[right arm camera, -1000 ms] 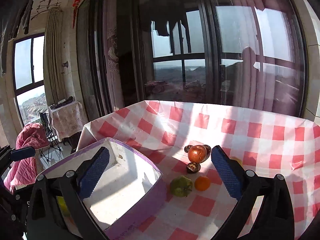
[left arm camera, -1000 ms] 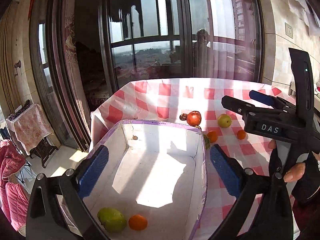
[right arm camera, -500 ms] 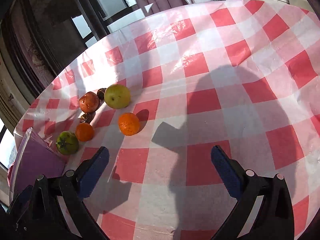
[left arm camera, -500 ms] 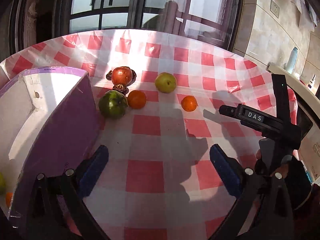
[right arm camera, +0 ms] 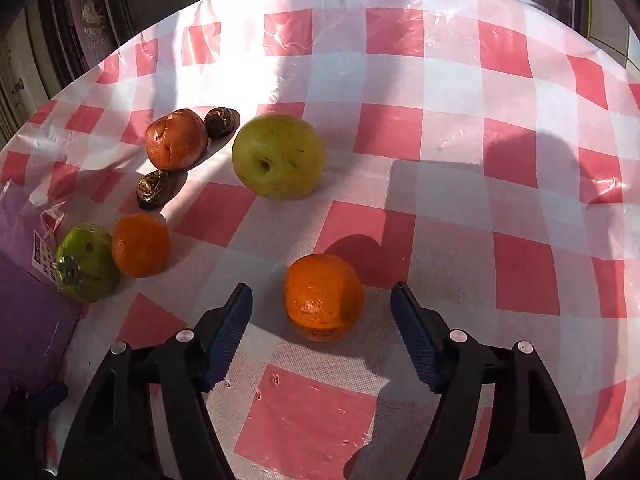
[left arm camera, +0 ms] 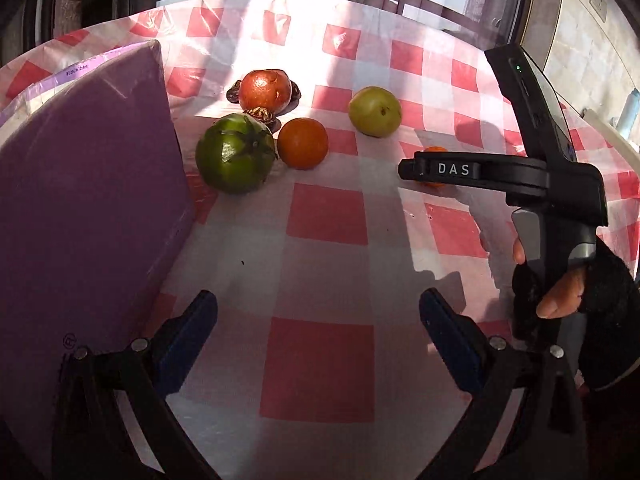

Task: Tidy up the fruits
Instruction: 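Grasp the small tangerine with the right gripper, then lower the left gripper around the large orange and close it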

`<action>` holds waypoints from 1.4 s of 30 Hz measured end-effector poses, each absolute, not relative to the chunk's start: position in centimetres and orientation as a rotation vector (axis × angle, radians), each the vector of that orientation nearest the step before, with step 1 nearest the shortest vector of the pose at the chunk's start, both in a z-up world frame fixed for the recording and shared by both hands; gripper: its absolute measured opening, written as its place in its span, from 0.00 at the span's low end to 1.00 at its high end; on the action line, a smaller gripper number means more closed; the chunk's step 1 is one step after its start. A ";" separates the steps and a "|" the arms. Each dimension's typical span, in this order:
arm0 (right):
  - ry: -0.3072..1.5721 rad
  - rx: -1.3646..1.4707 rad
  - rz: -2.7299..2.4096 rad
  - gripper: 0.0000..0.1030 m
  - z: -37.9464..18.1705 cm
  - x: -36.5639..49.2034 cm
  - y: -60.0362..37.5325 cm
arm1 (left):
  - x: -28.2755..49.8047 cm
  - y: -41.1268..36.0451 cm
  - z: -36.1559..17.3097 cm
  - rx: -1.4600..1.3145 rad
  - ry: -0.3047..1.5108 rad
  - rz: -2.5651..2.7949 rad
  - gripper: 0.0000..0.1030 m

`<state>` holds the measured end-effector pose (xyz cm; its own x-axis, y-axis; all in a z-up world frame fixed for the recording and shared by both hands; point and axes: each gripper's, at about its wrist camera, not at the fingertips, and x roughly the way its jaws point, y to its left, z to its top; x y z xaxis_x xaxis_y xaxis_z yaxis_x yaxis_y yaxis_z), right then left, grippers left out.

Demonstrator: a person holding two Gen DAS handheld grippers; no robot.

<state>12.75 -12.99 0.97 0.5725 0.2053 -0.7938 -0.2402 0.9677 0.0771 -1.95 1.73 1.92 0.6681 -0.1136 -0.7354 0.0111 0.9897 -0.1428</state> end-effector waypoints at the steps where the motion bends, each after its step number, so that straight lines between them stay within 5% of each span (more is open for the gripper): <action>1: 0.923 -0.070 0.246 0.66 1.0 12.7 -12.6 | -1.6 1.5 2.0 -0.113 0.837 -0.065 0.98; 3: 0.898 -0.071 0.230 0.34 1.1 12.1 -12.7 | -0.9 1.1 2.0 -0.093 0.834 -0.057 0.98; 11: 0.884 0.237 0.269 0.34 1.0 12.5 -17.9 | 3.7 0.0 1.7 -0.048 0.871 0.163 0.95; 42: 0.891 0.301 0.322 0.35 0.9 12.9 -18.0 | 12.8 3.0 1.6 -0.346 0.846 -0.024 0.98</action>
